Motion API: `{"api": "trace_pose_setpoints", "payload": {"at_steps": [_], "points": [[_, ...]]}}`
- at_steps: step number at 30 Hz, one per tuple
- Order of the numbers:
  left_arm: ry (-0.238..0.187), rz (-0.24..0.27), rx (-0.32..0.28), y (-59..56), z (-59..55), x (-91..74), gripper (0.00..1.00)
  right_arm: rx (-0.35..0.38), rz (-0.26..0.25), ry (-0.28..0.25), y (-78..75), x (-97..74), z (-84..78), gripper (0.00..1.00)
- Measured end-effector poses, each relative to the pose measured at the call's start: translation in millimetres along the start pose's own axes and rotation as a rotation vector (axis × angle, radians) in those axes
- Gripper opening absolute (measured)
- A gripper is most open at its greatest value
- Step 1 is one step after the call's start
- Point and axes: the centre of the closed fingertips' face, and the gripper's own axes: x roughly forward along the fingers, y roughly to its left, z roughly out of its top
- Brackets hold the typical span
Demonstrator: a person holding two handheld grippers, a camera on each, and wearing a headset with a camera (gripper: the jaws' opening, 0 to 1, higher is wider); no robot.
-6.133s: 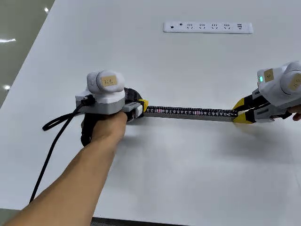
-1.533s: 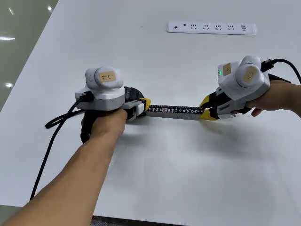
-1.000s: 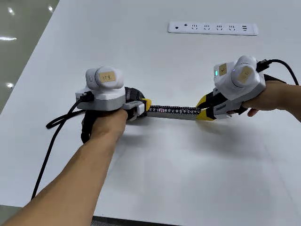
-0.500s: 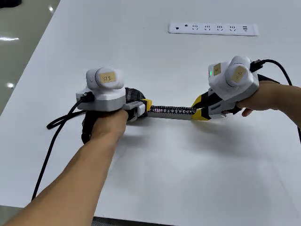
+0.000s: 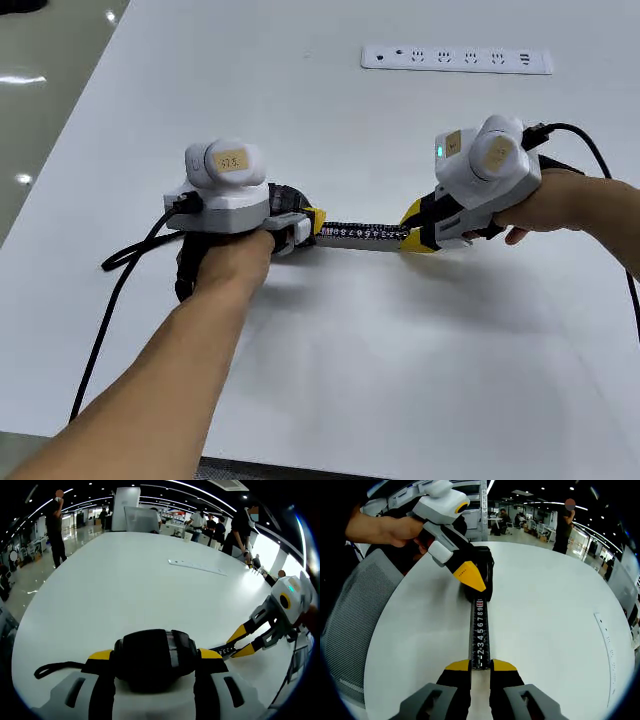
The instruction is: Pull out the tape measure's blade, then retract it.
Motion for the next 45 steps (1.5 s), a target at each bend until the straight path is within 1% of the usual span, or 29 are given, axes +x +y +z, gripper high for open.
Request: {"api": "trace_pose_setpoints", "payload": {"at_steps": [15,45], "points": [[0.002,-0.002,-0.002,-0.4,-0.1,-0.8,0.59,0.001,0.002,-0.015,1.6,7.9,10.8,0.10],[0.006,-0.007,-0.009,-1.0,-0.4,-1.5,0.59,-0.021,0.001,-0.037,2.4,22.4,31.8,0.10]]}}
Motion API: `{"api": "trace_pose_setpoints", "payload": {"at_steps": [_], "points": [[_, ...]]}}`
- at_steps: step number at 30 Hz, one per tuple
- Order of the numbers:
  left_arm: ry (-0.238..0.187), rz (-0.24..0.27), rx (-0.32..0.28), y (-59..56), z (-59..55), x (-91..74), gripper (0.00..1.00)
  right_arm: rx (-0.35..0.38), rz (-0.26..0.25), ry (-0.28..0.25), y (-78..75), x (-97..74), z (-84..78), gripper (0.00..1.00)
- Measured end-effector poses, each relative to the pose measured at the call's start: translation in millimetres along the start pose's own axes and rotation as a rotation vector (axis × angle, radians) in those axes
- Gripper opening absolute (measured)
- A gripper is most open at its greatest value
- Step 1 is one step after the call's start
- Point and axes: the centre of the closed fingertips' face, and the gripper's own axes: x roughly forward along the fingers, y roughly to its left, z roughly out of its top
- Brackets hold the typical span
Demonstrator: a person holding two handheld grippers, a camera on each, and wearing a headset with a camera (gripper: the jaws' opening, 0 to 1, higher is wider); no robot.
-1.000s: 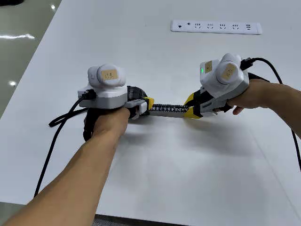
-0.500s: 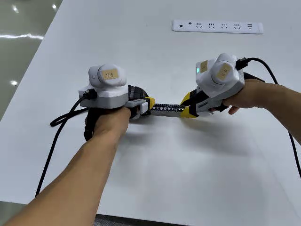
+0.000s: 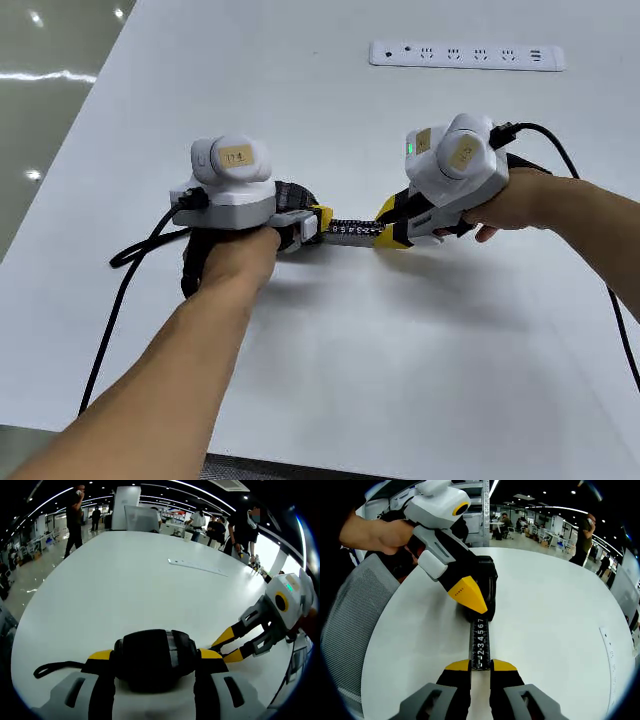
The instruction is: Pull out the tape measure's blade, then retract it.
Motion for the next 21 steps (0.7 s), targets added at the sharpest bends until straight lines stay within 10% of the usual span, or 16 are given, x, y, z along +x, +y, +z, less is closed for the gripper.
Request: {"api": "trace_pose_setpoints", "payload": {"at_steps": [21], "points": [[0.003,-0.003,-0.007,0.3,-0.2,1.1,0.59,-0.020,0.000,-0.022,-3.1,15.2,15.5,0.10]]}}
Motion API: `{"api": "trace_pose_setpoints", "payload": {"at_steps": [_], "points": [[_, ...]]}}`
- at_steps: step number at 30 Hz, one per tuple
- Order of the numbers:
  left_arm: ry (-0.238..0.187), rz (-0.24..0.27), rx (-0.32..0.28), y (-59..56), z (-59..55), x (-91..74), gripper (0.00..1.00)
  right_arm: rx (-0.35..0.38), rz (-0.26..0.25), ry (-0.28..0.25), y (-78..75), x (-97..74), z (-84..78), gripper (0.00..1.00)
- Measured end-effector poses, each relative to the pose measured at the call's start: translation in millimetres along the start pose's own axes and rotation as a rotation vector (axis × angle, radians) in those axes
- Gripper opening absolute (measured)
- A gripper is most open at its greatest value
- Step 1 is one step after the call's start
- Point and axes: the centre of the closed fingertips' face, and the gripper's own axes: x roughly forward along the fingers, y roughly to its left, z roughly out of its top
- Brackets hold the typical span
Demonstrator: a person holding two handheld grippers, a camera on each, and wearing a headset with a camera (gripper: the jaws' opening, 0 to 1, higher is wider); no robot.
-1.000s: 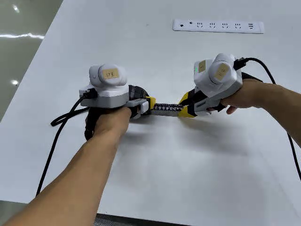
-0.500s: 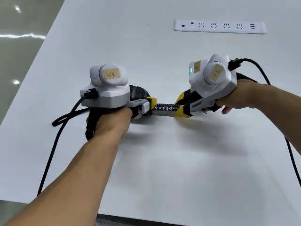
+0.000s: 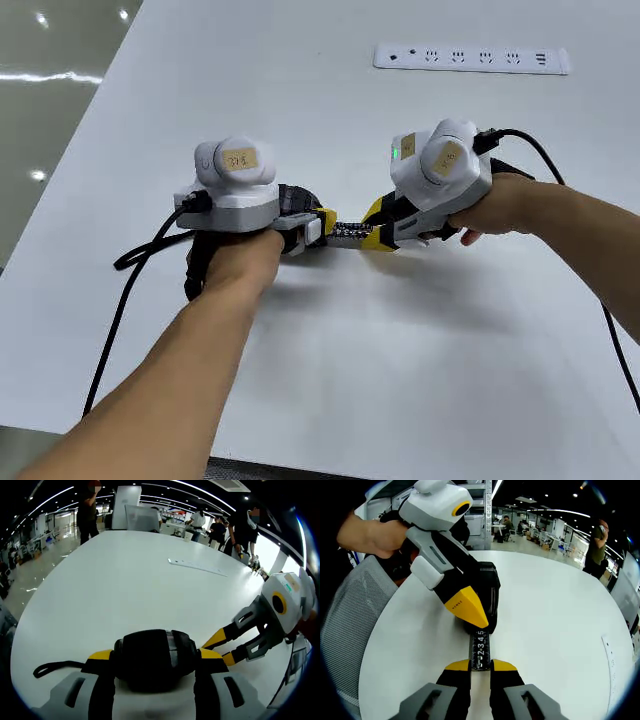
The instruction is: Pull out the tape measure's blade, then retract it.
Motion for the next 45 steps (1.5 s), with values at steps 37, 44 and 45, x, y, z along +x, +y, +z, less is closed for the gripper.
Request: {"api": "trace_pose_setpoints", "payload": {"at_steps": [37,44,45], "points": [[0.006,0.000,-0.012,-1.0,-0.4,-0.1,0.60,-0.003,-0.018,-0.044,-1.5,24.5,26.8,0.12],[0.010,-0.003,-0.009,-1.6,-0.6,-0.1,0.61,-0.009,-0.020,-0.044,-0.4,23.2,27.5,0.11],[0.009,-0.002,-0.008,-1.8,-0.5,0.0,0.61,-0.008,-0.021,-0.045,-0.4,23.1,27.6,0.11]]}}
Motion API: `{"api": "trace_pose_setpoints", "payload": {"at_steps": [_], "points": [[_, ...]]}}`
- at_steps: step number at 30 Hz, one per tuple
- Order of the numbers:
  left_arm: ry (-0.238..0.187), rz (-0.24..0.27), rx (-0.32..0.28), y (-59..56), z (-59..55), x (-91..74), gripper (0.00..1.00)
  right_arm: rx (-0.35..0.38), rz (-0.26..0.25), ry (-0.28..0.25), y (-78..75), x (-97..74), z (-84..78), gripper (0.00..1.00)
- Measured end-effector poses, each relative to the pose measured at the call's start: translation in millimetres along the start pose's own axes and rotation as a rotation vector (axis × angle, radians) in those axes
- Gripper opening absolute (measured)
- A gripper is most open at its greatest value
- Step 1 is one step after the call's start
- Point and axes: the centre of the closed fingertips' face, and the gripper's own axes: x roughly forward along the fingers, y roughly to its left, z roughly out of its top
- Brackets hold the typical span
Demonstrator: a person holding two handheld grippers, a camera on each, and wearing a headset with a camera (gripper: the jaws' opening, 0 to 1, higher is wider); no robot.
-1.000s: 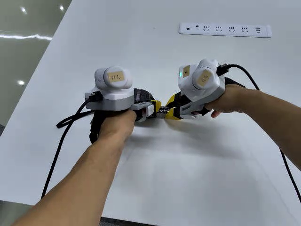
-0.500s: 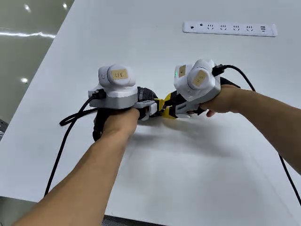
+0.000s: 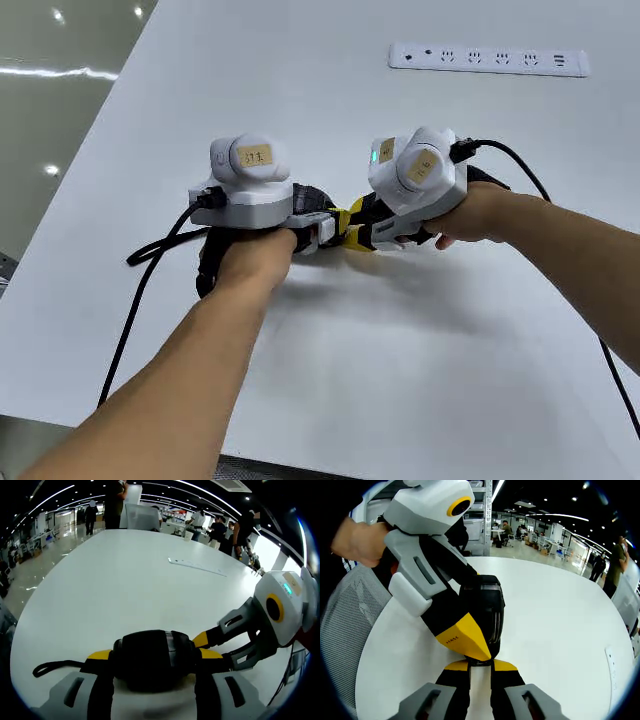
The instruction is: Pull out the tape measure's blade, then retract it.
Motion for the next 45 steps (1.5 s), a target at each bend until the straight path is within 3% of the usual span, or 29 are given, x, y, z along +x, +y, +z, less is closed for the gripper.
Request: {"api": "trace_pose_setpoints", "payload": {"at_steps": [23,28,45], "points": [[0.008,-0.015,-0.013,-0.8,1.0,-1.6,0.62,-0.007,-0.006,-0.003,1.8,-4.3,-1.4,0.13],[-0.003,-0.021,0.000,-2.4,4.3,-4.5,0.64,-0.001,-0.014,-0.004,3.5,-10.3,-4.5,0.14],[-0.001,-0.061,0.085,-7.9,-1.8,-16.4,0.71,0.074,-0.071,-0.041,6.3,-43.1,-18.1,0.26]]}}
